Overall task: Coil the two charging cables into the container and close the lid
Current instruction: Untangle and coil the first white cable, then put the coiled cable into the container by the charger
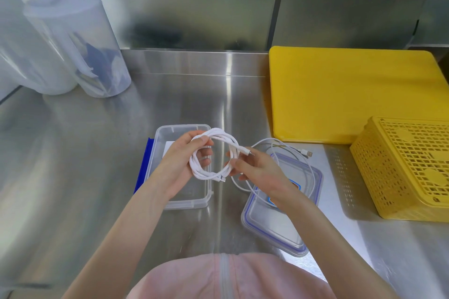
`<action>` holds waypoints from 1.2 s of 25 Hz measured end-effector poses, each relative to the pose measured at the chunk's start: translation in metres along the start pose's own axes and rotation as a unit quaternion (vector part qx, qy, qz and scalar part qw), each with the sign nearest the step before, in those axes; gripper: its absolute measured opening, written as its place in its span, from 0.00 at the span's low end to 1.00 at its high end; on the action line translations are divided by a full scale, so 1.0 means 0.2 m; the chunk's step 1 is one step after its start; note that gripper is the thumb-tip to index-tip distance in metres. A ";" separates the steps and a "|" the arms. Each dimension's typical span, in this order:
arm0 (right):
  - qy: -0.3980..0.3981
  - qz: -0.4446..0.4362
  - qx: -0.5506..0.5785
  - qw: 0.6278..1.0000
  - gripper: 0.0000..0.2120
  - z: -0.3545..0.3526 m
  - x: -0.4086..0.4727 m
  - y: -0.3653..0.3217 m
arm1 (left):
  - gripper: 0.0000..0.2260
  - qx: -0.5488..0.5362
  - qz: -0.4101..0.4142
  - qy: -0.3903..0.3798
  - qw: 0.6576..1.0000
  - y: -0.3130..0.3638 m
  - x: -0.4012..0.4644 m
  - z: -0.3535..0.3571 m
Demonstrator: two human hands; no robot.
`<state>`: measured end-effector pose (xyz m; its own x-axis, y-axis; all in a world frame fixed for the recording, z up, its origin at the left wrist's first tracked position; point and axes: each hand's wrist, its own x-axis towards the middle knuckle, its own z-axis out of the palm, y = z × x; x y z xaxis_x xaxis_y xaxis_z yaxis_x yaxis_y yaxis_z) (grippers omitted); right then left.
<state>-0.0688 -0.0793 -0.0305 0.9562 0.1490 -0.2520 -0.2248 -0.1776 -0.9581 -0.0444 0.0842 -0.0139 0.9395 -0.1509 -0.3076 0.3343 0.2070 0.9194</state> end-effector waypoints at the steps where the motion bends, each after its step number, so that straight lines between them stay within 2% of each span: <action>1: -0.002 -0.001 -0.004 1.000 0.06 0.01 0.01 0.00 | 0.06 0.023 -0.002 0.025 0.999 -0.01 0.00 -0.01; 5: -0.010 0.001 -0.010 1.000 0.05 0.03 0.04 0.00 | 0.05 0.129 0.000 0.090 0.987 -0.06 0.00 -0.07; 9: -0.006 0.004 -0.067 0.998 0.03 0.08 0.09 0.01 | 0.05 0.230 0.001 0.127 0.965 -0.09 -0.02 -0.17; 11: -0.005 -0.010 -0.130 0.991 0.02 0.12 0.12 0.01 | 0.05 0.264 0.006 0.143 0.954 -0.09 -0.02 -0.22; 13: -0.010 -0.023 -0.207 0.978 0.08 0.17 0.16 -0.02 | 0.06 0.317 0.017 0.165 0.934 -0.09 -0.01 -0.28; 15: -0.024 -0.032 -0.282 0.959 0.15 0.22 0.20 -0.06 | 0.03 0.368 0.038 0.181 0.911 -0.09 0.00 -0.33; 17: -0.044 -0.041 -0.355 0.933 0.15 0.28 0.25 -0.08 | 0.06 0.436 0.049 0.184 0.879 -0.10 0.01 -0.37; 19: -0.078 -0.042 -0.452 0.888 0.15 0.33 0.30 -0.09 | 0.10 0.518 0.057 0.172 0.836 -0.12 0.04 -0.40; 21: -0.104 -0.046 -0.538 0.836 0.15 0.36 0.33 -0.10 | 0.11 0.563 0.065 0.150 0.810 -0.13 0.07 -0.42; 27: -0.168 -0.041 -0.631 0.756 0.13 0.43 0.35 -0.07 | 0.10 0.674 0.038 0.073 0.734 -0.19 0.12 -0.42; 30: -0.175 -0.031 -0.641 0.747 0.13 0.44 0.35 -0.05 | 0.12 0.712 0.018 0.045 0.701 -0.22 0.16 -0.41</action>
<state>-0.0152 0.0194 -0.0504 0.7997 0.3998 -0.4480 0.3957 -0.9121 -0.1075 -0.0234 0.1503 -0.0851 0.9679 -0.0948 -0.2327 -0.0427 -0.9747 0.2195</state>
